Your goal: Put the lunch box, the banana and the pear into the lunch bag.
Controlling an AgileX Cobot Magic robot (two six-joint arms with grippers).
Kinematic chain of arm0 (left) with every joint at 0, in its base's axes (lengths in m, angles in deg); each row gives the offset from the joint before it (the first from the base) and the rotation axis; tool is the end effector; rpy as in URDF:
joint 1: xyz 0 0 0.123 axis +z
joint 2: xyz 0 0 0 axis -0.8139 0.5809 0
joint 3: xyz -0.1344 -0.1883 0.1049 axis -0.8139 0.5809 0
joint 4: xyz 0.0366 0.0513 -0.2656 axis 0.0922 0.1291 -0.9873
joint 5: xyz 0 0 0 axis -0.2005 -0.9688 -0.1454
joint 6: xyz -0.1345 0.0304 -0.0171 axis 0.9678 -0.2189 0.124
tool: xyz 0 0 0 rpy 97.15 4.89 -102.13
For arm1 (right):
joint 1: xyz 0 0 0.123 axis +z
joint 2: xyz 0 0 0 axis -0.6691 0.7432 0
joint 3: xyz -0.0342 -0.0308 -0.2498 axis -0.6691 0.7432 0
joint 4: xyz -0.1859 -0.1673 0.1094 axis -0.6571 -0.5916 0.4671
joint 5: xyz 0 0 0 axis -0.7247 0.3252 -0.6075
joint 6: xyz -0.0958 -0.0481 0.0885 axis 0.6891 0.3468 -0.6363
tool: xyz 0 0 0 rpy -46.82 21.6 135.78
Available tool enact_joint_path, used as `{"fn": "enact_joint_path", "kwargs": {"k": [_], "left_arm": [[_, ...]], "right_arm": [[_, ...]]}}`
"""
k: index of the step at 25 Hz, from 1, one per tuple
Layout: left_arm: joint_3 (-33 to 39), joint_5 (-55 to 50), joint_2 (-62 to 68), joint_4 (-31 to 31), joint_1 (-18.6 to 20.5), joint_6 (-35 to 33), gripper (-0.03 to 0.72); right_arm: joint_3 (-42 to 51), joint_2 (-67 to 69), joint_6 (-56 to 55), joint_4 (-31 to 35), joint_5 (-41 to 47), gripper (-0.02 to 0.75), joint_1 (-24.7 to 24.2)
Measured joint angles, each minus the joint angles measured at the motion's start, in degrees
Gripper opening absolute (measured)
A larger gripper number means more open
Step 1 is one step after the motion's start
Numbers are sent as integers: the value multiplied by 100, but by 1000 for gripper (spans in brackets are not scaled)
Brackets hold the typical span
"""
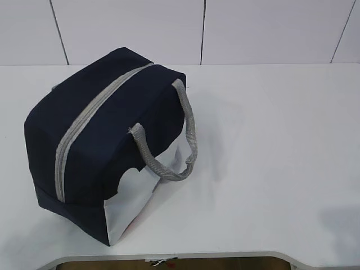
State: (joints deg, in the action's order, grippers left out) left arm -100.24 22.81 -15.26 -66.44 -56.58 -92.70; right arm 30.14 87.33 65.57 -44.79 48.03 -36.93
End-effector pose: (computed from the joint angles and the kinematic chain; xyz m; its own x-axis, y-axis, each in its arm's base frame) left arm 0.0832 -0.0030 0.2670 -0.4783 0.1256 -0.8692 0.0887 0.9916 0.0945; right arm 0.0803 0.0041 0.2580 -0.5068 -0.0379 -0.8612 -0.0660 0.9978 -0.0051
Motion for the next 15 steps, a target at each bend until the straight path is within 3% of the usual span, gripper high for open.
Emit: {"fn": "enact_joint_path", "kwargs": {"k": [15], "left_arm": [[0,0,0,-31,0,8,235]], "right_arm": [[0,0,0,139,9,487,0]]}}
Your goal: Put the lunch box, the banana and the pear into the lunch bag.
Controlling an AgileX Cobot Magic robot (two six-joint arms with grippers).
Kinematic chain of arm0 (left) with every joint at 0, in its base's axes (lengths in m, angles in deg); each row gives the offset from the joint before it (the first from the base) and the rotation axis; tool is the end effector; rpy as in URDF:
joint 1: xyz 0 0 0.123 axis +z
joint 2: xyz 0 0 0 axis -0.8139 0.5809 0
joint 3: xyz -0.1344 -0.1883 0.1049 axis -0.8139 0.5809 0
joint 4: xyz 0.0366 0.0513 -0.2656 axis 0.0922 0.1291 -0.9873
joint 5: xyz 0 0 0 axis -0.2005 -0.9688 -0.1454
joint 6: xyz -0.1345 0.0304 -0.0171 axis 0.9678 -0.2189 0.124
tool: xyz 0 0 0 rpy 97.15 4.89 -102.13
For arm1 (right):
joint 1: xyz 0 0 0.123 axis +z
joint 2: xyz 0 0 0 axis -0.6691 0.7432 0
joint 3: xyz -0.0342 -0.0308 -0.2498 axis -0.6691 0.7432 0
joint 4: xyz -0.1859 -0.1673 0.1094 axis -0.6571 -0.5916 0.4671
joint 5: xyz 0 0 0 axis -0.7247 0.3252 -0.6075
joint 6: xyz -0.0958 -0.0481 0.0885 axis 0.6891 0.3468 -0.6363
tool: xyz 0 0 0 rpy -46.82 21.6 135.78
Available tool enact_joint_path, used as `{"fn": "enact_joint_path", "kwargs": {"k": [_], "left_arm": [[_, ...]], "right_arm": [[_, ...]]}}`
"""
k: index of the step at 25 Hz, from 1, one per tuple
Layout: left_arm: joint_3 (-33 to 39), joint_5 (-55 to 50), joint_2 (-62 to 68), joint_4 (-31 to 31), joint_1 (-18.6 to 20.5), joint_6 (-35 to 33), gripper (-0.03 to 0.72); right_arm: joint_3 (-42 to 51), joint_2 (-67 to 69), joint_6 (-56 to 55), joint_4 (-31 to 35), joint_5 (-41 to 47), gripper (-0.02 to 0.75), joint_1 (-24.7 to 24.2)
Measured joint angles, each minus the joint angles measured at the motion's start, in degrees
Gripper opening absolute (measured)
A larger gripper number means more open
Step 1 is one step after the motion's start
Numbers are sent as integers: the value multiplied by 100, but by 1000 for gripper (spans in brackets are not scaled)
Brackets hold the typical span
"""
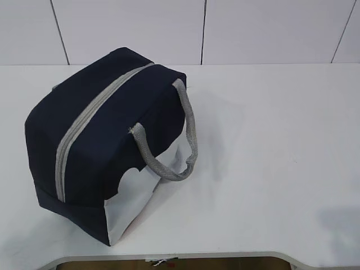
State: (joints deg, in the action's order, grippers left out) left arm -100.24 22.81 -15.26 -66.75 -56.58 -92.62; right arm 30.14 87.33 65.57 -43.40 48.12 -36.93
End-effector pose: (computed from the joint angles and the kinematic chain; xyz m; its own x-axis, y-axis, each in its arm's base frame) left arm 0.0831 -0.0037 0.2670 -0.4782 0.1218 -0.8698 0.0911 0.9919 0.0888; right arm 0.0800 0.0071 0.2578 -0.5092 -0.0279 -0.8602 -0.0797 0.9967 0.0148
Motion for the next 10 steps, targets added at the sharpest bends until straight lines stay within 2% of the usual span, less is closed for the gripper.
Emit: {"fn": "enact_joint_path", "kwargs": {"k": [10], "left_arm": [[0,0,0,-11,0,0,234]], "right_arm": [[0,0,0,0,0,487,0]]}}
